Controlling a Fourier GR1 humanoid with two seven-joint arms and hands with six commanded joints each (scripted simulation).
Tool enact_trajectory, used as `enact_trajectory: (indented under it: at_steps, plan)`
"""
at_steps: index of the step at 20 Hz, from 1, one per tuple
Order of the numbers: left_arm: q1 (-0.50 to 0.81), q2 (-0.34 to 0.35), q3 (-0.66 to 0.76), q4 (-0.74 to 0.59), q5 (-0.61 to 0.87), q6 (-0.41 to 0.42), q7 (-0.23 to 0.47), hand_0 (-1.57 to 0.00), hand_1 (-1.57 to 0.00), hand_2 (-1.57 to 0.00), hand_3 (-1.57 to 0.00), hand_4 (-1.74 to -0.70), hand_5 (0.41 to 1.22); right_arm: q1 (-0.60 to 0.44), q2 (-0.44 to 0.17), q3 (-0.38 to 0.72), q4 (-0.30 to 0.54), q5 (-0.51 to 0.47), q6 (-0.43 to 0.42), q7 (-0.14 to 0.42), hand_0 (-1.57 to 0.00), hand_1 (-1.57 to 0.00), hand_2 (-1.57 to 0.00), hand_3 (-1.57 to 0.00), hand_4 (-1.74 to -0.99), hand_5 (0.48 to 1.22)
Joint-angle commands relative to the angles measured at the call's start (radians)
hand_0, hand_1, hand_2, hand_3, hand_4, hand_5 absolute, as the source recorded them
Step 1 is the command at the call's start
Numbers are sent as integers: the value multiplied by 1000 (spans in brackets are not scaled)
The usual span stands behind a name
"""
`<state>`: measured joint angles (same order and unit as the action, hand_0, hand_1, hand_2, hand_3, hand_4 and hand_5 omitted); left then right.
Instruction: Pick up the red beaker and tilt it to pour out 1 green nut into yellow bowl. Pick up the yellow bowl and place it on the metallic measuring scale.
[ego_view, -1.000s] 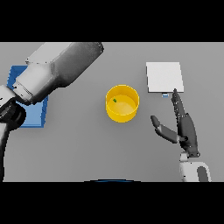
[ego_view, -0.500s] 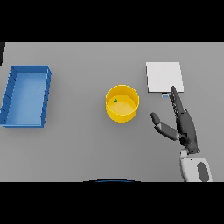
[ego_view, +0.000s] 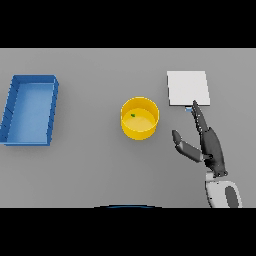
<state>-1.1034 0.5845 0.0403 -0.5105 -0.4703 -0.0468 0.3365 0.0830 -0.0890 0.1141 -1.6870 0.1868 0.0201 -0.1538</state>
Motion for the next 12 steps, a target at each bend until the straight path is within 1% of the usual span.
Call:
enact_trajectory:
  at_steps: [1, 2, 3, 6, 7, 8, 9, 10, 11, 12]
  plan:
    - [59, -4, 13, -54, 26, 11, 14, -1571, -1571, -1571, -1568, -1741, 1221, -1, -3, -5, -1, -7, 2, -1, 1, 1, 1, 1, -1129, 659]
    - [124, -14, 23, -118, 52, 22, 30, -1571, -1571, -1571, -1569, -1741, 1221, 9, -6, -3, -6, -10, 9, -7, 1, 1, 1, 1, -1127, 664]
    - [198, -32, 24, -190, 73, 43, 44, -1571, -1571, -1571, -1569, -1741, 1221, -8, -6, -10, 8, -16, 8, 7, 1, 1, 1, 1, -1131, 669]
    - [384, -70, 35, -376, 124, 81, 72, -1571, -1571, -1571, -1570, -1741, 1221, -2, -11, -5, -1, -3, 5, -11, 1, 1, 1, 1, -1159, 677]
    - [433, -82, 33, -427, 128, 92, 102, -1571, -1571, -1571, -1570, -1741, 1221, -5, -14, -5, -4, 3, 1, -6, 1, 1, 1, 1, -1166, 676]
    - [465, -88, 40, -461, 139, 95, 122, -1571, -1571, -1571, -1570, -1741, 1186, 8, -22, -8, -13, 2, 3, -16, 1, 1, 1, 1, -1175, 676]
    - [496, -96, 40, -500, 147, 99, 128, -1571, -1571, -1571, -1571, -1741, 1151, 10, -16, -2, -5, 5, 4, -9, 1, 1, 1, 1, -1174, 676]
    - [514, -103, 45, -513, 154, 107, 137, -1571, -1571, -1571, -1571, -1741, 1098, 7, -10, -1, -3, 2, 4, -8, 1, 1, 1, 1, -1171, 677]
    - [530, -111, 37, -541, 149, 116, 161, -1571, -1571, -1571, -1571, -1741, 1050, 4, -7, 1, -7, -1, 7, -9, 1, 1, 1, 1, -1167, 675]
    - [551, -119, 38, -560, 154, 122, 172, -1571, -1571, -1571, -1571, -1741, 984, 6, -7, 1, -6, 0, 5, -7, 1, 1, 1, 1, -1161, 671]
